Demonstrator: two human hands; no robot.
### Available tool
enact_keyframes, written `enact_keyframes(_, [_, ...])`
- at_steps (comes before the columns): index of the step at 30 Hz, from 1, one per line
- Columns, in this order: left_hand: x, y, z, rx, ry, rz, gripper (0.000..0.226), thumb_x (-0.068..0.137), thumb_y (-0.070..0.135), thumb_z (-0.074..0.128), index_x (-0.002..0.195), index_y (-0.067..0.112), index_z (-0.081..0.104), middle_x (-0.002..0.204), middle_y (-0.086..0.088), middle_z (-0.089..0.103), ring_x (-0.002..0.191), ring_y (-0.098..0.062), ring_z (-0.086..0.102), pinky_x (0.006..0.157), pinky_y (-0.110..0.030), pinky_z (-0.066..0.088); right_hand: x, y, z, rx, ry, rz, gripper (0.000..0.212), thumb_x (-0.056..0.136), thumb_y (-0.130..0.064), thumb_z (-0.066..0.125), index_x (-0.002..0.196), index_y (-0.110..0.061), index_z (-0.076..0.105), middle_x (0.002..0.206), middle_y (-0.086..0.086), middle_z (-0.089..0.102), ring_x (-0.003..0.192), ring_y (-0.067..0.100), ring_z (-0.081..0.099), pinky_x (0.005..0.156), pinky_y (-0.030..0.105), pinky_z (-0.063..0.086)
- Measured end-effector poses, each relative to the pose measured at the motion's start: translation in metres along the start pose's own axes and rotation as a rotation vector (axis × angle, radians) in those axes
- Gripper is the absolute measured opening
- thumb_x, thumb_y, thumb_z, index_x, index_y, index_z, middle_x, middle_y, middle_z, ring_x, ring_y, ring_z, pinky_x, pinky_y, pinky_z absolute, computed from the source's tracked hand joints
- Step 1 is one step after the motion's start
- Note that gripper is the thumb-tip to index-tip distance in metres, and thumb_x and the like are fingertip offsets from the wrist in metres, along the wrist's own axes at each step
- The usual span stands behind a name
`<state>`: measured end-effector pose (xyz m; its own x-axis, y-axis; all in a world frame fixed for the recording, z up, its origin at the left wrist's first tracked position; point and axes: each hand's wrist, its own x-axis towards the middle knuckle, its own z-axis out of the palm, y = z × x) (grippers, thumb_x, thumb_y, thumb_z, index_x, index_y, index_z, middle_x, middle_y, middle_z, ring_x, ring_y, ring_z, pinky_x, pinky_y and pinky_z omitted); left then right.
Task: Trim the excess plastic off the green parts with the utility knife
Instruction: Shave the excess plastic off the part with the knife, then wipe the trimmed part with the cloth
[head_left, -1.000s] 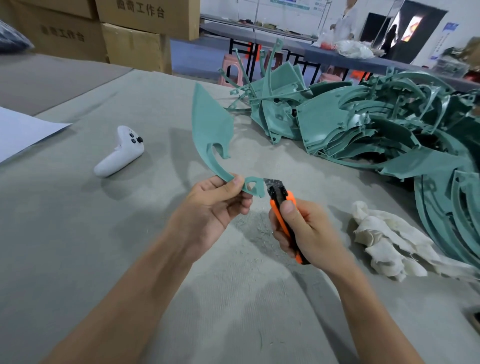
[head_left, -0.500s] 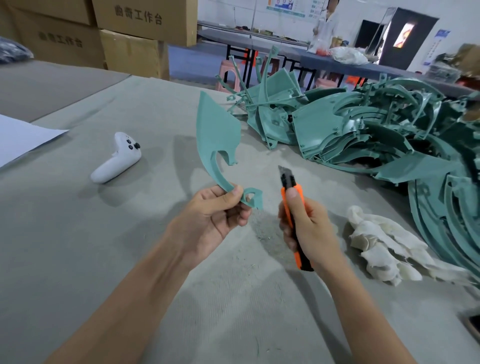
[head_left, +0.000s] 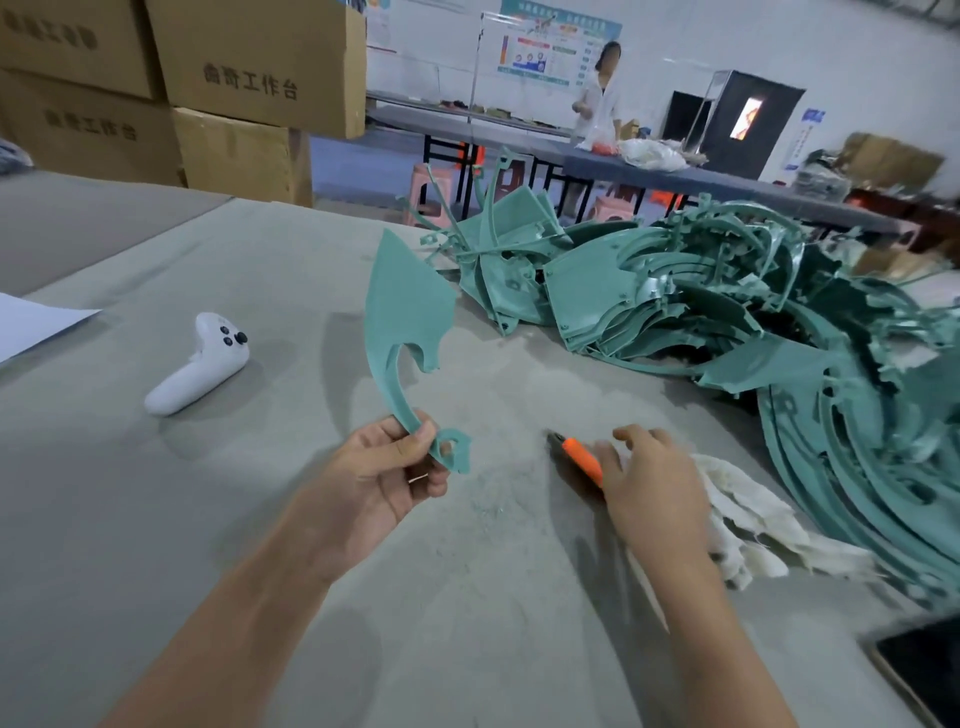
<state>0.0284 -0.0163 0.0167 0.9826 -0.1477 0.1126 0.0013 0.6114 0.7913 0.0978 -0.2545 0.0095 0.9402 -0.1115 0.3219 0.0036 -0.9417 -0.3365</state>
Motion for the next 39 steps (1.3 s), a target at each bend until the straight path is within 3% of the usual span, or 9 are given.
enact_keyframes(3, [0.000,-0.001,0.000,-0.004,0.006,0.035,0.008,0.068,0.018,0.070,0.062,0.017,0.065,0.062,-0.001,0.056,0.052,-0.011,0.051,0.051,-0.022,0.046,0.007,0.020,-0.013,-0.197,0.088,0.091,0.039,0.095,-0.033,0.054,0.131,-0.018,0.057,0.133,0.010,0.056,0.122,0.035,0.043,0.099,0.043,0.034])
enact_keyframes(8, [0.000,0.000,-0.005,0.000,-0.011,0.054,0.009,0.071,0.016,0.069,0.064,0.019,0.065,0.061,0.000,0.053,0.057,-0.012,0.051,0.052,-0.022,0.046,0.014,0.053,-0.021,-0.199,-0.234,0.314,0.028,0.093,-0.021,0.051,0.117,-0.013,0.063,0.124,0.015,0.060,0.117,0.036,0.052,0.089,0.041,0.044])
enact_keyframes(11, [-0.003,0.000,-0.008,-0.043,-0.118,0.040,0.031,0.061,0.024,0.088,0.070,0.016,0.059,0.064,0.000,0.047,0.059,-0.014,0.048,0.054,-0.023,0.044,0.014,0.053,-0.029,0.140,0.195,0.185,0.011,0.091,-0.002,0.056,0.086,-0.002,0.067,0.093,0.022,0.067,0.082,0.037,0.058,0.065,0.033,0.039])
enact_keyframes(14, [-0.005,0.000,-0.003,-0.269,-0.401,0.015,0.012,0.089,0.014,0.066,0.087,0.007,0.056,0.075,-0.005,0.055,0.069,-0.018,0.055,0.065,-0.027,0.043,0.009,0.023,-0.046,0.507,0.792,-0.156,0.012,0.090,0.003,0.060,0.098,0.001,0.069,0.087,0.010,0.062,0.077,0.019,0.053,0.071,0.018,0.038])
enact_keyframes(16, [-0.005,-0.001,0.002,-0.323,-0.500,-0.033,0.004,0.095,0.007,0.052,0.093,0.004,0.053,0.081,-0.009,0.057,0.075,-0.021,0.057,0.068,-0.030,0.040,0.006,-0.004,-0.050,0.785,0.878,-0.281,0.015,0.091,-0.004,0.060,0.102,-0.007,0.069,0.090,0.009,0.063,0.078,0.014,0.053,0.071,0.011,0.038])
enact_keyframes(23, [-0.005,-0.005,0.003,-0.072,-0.663,-0.253,0.008,0.087,0.011,0.058,0.084,0.009,0.050,0.072,0.001,0.064,0.066,-0.011,0.059,0.061,-0.024,0.041,0.020,-0.052,-0.055,1.031,0.788,-0.413,0.030,0.093,-0.015,0.060,0.121,-0.021,0.069,0.116,0.005,0.070,0.098,0.035,0.065,0.081,0.052,0.052])
enact_keyframes(29, [-0.009,-0.003,0.006,-0.069,-0.723,-0.294,0.028,0.082,0.010,0.059,0.068,0.009,0.035,0.056,-0.001,0.051,0.053,-0.012,0.049,0.052,-0.028,0.030,0.024,-0.037,-0.047,0.708,0.413,-0.370,0.045,0.093,-0.064,0.044,0.100,-0.027,0.068,0.069,-0.021,0.057,0.058,0.000,0.045,0.058,0.019,0.033])
enact_keyframes(36, [-0.007,0.010,0.000,-0.224,-0.640,-0.131,0.025,0.094,0.028,0.048,0.076,0.011,0.042,0.059,-0.004,0.036,0.056,-0.022,0.035,0.059,-0.033,0.030,0.028,-0.025,-0.044,0.347,0.361,-0.672,0.060,0.070,-0.076,0.059,0.061,-0.017,0.064,0.053,-0.009,0.050,0.052,0.013,0.047,0.044,0.036,0.041])
enact_keyframes(39, [-0.003,0.011,-0.006,-0.391,-0.494,-0.082,0.055,0.093,0.055,0.048,0.090,0.000,0.054,0.068,-0.010,0.047,0.064,-0.023,0.046,0.066,-0.036,0.038,0.026,-0.030,-0.045,0.350,0.508,-0.603,0.055,0.071,-0.071,0.062,0.058,-0.018,0.061,0.051,-0.010,0.048,0.048,0.011,0.042,0.041,0.031,0.036])
